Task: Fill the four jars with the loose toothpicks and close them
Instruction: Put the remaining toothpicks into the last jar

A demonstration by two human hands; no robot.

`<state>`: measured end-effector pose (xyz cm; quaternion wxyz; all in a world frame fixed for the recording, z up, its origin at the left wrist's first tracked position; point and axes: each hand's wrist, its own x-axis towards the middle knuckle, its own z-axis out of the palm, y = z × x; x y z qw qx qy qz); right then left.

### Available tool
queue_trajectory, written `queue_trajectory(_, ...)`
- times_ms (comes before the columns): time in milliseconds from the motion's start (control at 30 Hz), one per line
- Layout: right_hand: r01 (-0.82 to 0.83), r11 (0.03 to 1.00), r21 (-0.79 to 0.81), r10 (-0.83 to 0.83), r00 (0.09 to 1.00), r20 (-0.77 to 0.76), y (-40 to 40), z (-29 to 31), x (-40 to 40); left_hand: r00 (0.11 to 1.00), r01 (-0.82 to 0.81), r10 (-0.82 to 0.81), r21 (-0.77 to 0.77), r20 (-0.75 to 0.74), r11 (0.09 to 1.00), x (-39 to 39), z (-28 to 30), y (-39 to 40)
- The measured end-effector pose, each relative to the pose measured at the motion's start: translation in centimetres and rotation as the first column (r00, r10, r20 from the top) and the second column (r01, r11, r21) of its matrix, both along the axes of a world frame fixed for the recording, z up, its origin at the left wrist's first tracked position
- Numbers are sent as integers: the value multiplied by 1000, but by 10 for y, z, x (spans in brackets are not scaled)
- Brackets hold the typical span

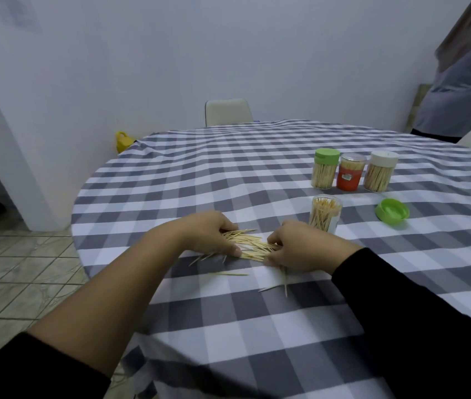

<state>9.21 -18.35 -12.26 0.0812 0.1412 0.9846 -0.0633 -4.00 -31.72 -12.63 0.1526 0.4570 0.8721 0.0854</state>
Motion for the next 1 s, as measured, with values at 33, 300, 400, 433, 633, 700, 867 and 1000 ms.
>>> queue_trajectory(33,0,1000,-26,0,1000,-7,2,0,0,1000,-1,1,-4,-7,1000,0,0,0)
queue_trajectory(300,-58,981,183,83,987,-135,8,-20,-7,999,-25,25,-10,-37,1000,8,1,0)
queue_trajectory(400,-42,995,90,62,972,-225,5,-24,-4,1000,-23,23,-7,-9,1000,13,2,-1)
queue_trajectory(433,-52,994,97,73,972,-224,3,-24,-3,1000,-19,19,-4,-4,1000,16,3,-1)
queue_trajectory(633,-37,981,189,70,983,-172,5,-24,-5,991,-4,8,26,-137,1000,22,0,11)
queue_trajectory(700,-13,980,200,52,980,-192,3,-22,-4,968,18,-18,0,-251,1000,22,-2,16)
queue_trajectory(867,46,963,266,24,966,-256,-1,-21,2,880,33,-69,-84,-470,996,20,-12,24)
queue_trajectory(1000,82,960,269,-5,961,-278,-1,-20,4,814,52,-101,-101,-572,994,23,-17,28)
